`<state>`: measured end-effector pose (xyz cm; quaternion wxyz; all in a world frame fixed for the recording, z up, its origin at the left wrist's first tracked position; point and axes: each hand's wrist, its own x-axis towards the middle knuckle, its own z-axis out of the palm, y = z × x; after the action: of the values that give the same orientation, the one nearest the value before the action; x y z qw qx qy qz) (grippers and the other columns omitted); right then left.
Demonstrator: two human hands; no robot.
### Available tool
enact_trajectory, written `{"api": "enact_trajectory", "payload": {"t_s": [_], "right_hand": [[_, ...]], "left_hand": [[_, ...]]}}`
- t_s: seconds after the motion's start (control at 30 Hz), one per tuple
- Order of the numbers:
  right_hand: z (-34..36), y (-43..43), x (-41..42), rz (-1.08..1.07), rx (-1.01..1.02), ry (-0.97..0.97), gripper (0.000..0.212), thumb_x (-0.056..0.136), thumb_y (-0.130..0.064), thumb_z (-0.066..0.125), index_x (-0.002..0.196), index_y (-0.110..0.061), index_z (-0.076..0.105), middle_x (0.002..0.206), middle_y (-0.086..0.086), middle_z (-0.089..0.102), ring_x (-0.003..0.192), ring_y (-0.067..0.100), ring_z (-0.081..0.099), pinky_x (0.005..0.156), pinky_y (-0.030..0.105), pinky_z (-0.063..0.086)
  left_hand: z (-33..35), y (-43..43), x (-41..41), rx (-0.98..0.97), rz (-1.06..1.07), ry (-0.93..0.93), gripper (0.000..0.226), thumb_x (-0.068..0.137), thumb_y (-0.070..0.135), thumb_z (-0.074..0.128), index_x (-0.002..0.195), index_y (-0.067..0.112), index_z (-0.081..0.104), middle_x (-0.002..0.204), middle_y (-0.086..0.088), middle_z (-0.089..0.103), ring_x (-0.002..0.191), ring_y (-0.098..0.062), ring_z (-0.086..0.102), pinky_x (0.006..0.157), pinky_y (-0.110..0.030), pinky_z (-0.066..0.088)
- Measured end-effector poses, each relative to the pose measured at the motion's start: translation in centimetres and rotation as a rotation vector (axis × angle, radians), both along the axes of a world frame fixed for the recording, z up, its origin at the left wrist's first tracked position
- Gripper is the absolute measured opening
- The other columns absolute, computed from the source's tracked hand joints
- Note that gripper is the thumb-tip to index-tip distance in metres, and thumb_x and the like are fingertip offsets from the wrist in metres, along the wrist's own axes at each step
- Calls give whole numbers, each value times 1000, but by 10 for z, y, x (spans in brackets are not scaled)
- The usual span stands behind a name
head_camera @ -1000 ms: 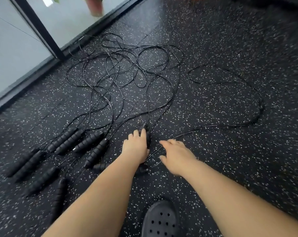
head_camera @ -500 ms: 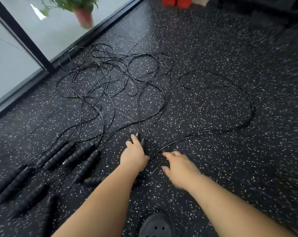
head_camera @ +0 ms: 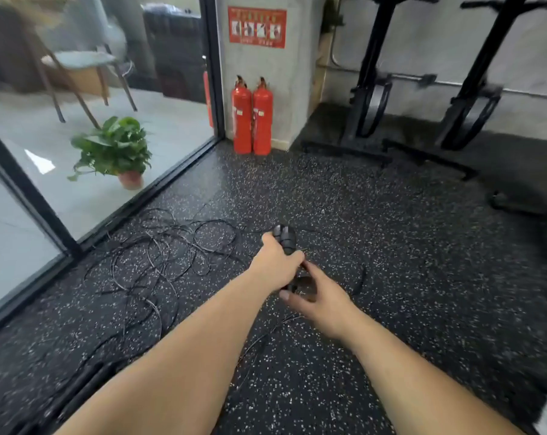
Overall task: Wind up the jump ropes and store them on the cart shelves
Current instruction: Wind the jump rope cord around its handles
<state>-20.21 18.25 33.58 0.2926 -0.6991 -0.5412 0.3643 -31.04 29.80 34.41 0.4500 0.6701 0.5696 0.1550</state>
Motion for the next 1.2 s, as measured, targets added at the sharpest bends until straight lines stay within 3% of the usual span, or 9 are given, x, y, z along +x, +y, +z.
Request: {"api": "enact_trajectory", "payload": {"t_s": [0.2, 0.33, 0.43, 0.57, 0.7, 0.77, 0.9, 1.03, 1.2], "right_hand": [[174, -90, 49, -193, 425, -8, 69, 92, -38, 82, 151, -44, 46, 125, -24, 69, 106, -2, 71, 96, 38, 60], [221, -168, 61, -240, 569, -41, 62, 96, -24, 79, 148, -41, 51, 119, -19, 74, 109, 6, 71, 97, 45, 59], [212, -224, 61, -261, 573, -8, 64, 99, -24, 75, 155, -38, 47, 124, -19, 73, 115, 3, 69, 101, 43, 58], [171, -276, 61, -272, 513, 50, 58, 100, -23, 73, 152, -34, 50, 114, -11, 77, 106, 10, 73, 97, 46, 59], [131, -302, 71, -245, 374, 56, 50, 94, -30, 81, 139, -39, 60, 111, -9, 78, 102, 13, 75, 95, 50, 59], [122, -306, 85, -204, 294, 79, 41, 91, -26, 84, 128, -32, 68, 109, -6, 79, 101, 16, 75, 95, 49, 59], [108, -306, 120, -323, 265, 265, 32, 102, -14, 70, 131, -28, 70, 111, 1, 80, 100, 22, 77, 96, 54, 58], [102, -287, 136, -400, 238, 364, 26, 108, -39, 58, 130, -35, 71, 117, -12, 79, 109, 8, 74, 97, 35, 54], [88, -263, 151, -509, 363, 298, 18, 104, -25, 68, 121, -26, 74, 105, -8, 81, 98, 8, 76, 77, 15, 56]], "left_hand": [[206, -93, 60, 341, -109, -320, 88, 97, 49, 72, 161, 30, 14, 131, -3, 61, 104, -32, 67, 89, -46, 58], [266, -184, 72, 389, -140, -539, 100, 97, 45, 75, 166, 40, 3, 139, 17, 46, 112, -18, 57, 94, -39, 52], [256, -239, 73, 381, -166, -620, 90, 96, 45, 77, 162, 40, 17, 141, 24, 51, 121, -11, 58, 95, -31, 49], [212, -287, 71, 311, -186, -605, 75, 95, 42, 78, 150, 48, 28, 129, 27, 61, 111, 0, 63, 79, -17, 48], [166, -309, 73, 284, -178, -483, 70, 89, 40, 83, 132, 56, 30, 127, 24, 64, 111, -1, 65, 93, -29, 52], [145, -310, 76, 283, -191, -393, 69, 88, 37, 83, 124, 59, 29, 123, 21, 66, 110, -5, 66, 94, -32, 52], [112, -301, 80, 282, -286, -258, 70, 87, 40, 82, 139, 47, 36, 121, 23, 66, 109, -6, 66, 89, -31, 51], [87, -289, 96, 311, -431, -148, 75, 81, 55, 80, 142, 49, 35, 123, 22, 67, 109, -6, 67, 93, -37, 57], [78, -273, 122, 358, -488, -108, 74, 79, 51, 77, 139, 50, 34, 127, 18, 65, 107, -12, 68, 92, -44, 59]]}}
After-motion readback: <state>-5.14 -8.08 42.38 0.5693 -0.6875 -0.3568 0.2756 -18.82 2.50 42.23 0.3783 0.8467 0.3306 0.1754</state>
